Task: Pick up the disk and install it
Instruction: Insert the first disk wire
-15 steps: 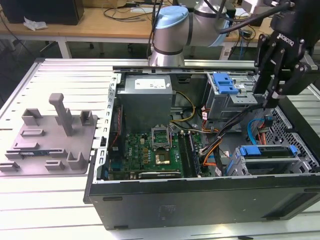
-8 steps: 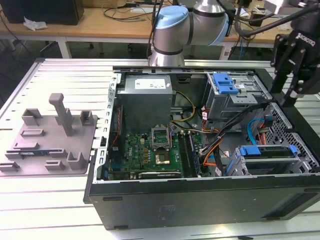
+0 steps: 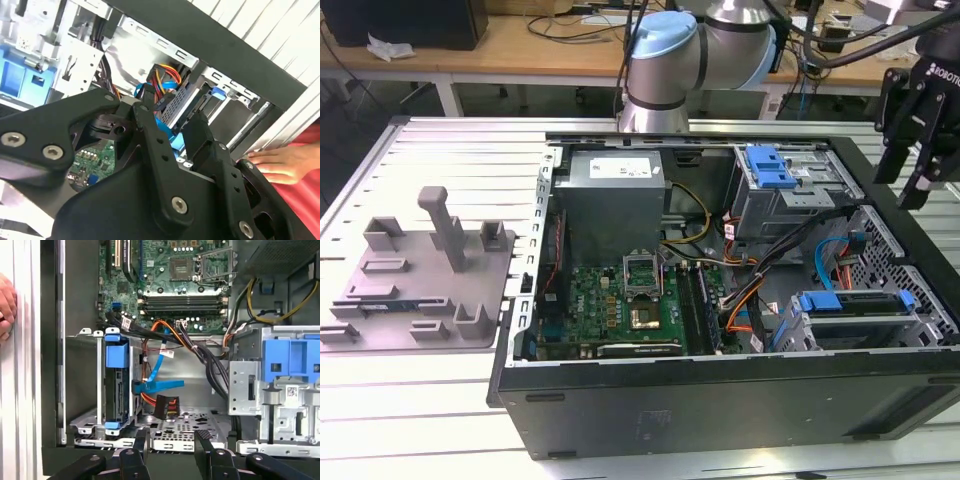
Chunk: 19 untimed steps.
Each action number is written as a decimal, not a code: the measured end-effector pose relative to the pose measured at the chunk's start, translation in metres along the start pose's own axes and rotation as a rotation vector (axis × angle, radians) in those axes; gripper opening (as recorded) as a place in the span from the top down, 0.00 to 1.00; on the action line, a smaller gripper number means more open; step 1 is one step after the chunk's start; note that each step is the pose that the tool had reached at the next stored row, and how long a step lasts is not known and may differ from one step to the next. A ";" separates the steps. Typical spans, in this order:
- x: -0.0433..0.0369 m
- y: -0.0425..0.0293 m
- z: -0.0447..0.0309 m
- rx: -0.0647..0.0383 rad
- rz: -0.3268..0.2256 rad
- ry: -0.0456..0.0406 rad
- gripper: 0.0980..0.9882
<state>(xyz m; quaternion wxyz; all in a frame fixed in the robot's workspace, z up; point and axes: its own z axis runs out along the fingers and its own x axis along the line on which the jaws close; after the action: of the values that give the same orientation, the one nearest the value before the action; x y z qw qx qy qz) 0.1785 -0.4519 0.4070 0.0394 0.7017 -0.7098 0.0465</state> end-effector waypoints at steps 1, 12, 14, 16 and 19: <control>0.0000 0.0000 0.0002 0.003 0.009 0.0019 0.55; -0.0025 0.0027 0.0120 0.052 0.124 0.0949 0.55; -0.0059 0.0088 0.0152 0.052 0.126 0.1087 0.55; -0.0116 0.0152 0.0155 0.057 0.124 0.1667 0.55; -0.0160 0.0191 0.0156 0.060 0.122 0.2100 0.55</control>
<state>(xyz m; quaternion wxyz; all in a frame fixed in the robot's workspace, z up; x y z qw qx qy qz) 0.1597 -0.4376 0.3894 0.0896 0.6493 -0.7415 0.1433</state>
